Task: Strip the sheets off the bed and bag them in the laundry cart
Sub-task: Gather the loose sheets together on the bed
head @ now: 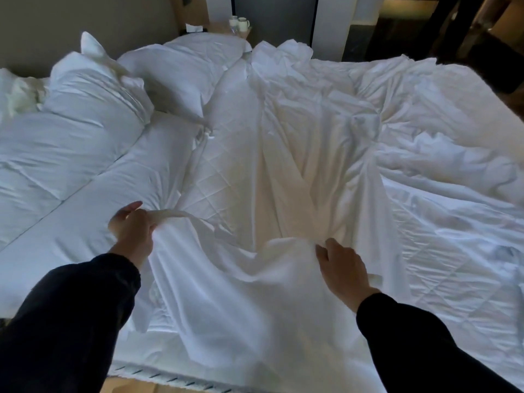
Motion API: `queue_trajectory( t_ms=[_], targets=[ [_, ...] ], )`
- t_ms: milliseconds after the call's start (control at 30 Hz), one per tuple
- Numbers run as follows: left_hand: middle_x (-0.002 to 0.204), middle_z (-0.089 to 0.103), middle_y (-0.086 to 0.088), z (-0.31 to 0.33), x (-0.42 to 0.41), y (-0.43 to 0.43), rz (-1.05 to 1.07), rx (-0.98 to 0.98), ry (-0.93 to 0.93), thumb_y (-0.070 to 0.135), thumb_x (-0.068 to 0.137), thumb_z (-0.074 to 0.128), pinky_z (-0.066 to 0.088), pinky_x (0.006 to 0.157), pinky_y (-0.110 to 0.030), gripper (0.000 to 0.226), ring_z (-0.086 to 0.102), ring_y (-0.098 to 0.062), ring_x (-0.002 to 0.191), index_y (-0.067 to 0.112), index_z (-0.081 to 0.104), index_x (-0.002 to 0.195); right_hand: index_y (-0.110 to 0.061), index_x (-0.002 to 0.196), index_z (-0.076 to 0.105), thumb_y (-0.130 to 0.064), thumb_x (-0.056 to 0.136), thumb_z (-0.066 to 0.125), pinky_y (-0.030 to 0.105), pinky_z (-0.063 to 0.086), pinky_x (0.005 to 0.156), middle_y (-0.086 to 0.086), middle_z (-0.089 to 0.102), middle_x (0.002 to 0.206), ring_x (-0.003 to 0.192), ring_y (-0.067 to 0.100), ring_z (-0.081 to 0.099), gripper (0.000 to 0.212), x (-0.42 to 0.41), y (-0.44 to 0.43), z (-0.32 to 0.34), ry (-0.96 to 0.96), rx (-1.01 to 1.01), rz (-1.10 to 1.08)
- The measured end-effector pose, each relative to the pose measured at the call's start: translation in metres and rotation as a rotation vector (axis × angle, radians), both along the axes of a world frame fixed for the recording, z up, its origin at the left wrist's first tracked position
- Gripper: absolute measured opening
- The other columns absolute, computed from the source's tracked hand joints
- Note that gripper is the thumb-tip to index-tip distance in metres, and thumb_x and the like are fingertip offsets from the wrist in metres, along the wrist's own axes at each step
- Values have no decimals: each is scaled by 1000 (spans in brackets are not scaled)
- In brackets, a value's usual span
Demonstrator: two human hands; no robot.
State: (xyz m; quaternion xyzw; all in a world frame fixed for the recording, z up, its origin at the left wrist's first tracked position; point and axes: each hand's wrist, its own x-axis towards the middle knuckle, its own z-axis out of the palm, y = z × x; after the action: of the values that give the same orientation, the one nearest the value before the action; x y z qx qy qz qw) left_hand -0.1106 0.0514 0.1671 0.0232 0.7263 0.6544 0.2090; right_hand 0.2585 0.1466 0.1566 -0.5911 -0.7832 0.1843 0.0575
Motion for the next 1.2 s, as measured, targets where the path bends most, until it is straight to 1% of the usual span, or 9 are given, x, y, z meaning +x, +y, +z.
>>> queue_trajectory(
  t_ms=[167, 367, 467, 567, 633, 733, 833, 1067, 1200],
  targets=[
    [81, 64, -19, -68, 6, 25, -245, -303, -34, -13, 82, 49, 51, 47, -23, 30, 60, -27, 67, -1, 62, 106, -14, 109, 49, -28, 97, 40, 34, 41, 75, 12, 63, 110, 103, 34, 60, 21, -42, 8, -53, -121, -168, 168],
    [124, 59, -26, -123, 27, 43, -539, -745, 247, 3, 84, 60, 39, 100, -39, 50, 54, -38, 116, 0, 50, 132, -21, 134, 42, -48, 93, 47, 31, 38, 96, 5, 49, 131, 122, 26, 50, 49, -67, 10, -96, -249, -569, 419],
    [123, 54, -31, -124, 50, 60, -660, -744, 331, 10, 85, 62, 34, 101, -40, 76, 47, -41, 122, 8, 23, 150, -24, 89, 59, -54, 92, 48, 29, 40, 83, -2, 61, 93, 95, 20, 59, 32, -81, 22, -94, -55, -741, 448],
    [130, 50, -23, -128, 76, 88, -822, -706, 350, 13, 86, 61, 36, 104, -35, 68, 48, -32, 124, 15, 31, 148, -23, 69, 54, -42, 96, 44, 31, 44, 75, 2, 63, 75, 79, 23, 62, 35, -89, 56, -92, 165, -553, 191],
    [136, 46, -15, -128, 89, 112, -925, -692, 385, 17, 89, 58, 30, 105, -28, 62, 44, -25, 128, 17, 34, 146, -21, 96, 63, -32, 96, 47, 28, 41, 81, 9, 65, 104, 101, 26, 61, 20, -91, 90, -98, 124, -307, 64],
    [145, 36, -8, -131, 101, 147, -1033, -687, 410, 27, 92, 56, 29, 107, -27, 64, 38, -21, 134, 19, 28, 149, -15, 145, 30, -34, 96, 45, 36, 30, 106, 13, 30, 148, 135, 29, 35, 54, -89, 141, -113, -89, -215, -94],
    [150, 30, -4, -137, 108, 183, -1087, -706, 477, 36, 93, 54, 28, 112, -32, 64, 31, -20, 138, 18, 27, 149, -12, 151, 7, -41, 95, 49, 42, 27, 109, 15, 20, 154, 140, 32, 27, 76, -87, 180, -132, 24, -321, -230],
    [145, 39, 2, -141, 135, 269, -1077, -771, 675, 52, 89, 56, 22, 108, -33, 63, 29, -19, 135, 20, 42, 140, -9, 111, 57, -32, 89, 62, 35, 51, 80, 10, 66, 103, 94, 29, 63, 32, -82, 225, -153, 535, -453, -446],
    [138, 45, -10, -137, 163, 320, -974, -735, 551, 63, 80, 60, 36, 106, -35, 81, 42, -25, 129, 10, 44, 139, -17, 62, 48, -29, 91, 54, 32, 41, 56, -1, 51, 58, 59, 21, 51, 32, -65, 236, -140, 494, -315, -281]
  ],
)
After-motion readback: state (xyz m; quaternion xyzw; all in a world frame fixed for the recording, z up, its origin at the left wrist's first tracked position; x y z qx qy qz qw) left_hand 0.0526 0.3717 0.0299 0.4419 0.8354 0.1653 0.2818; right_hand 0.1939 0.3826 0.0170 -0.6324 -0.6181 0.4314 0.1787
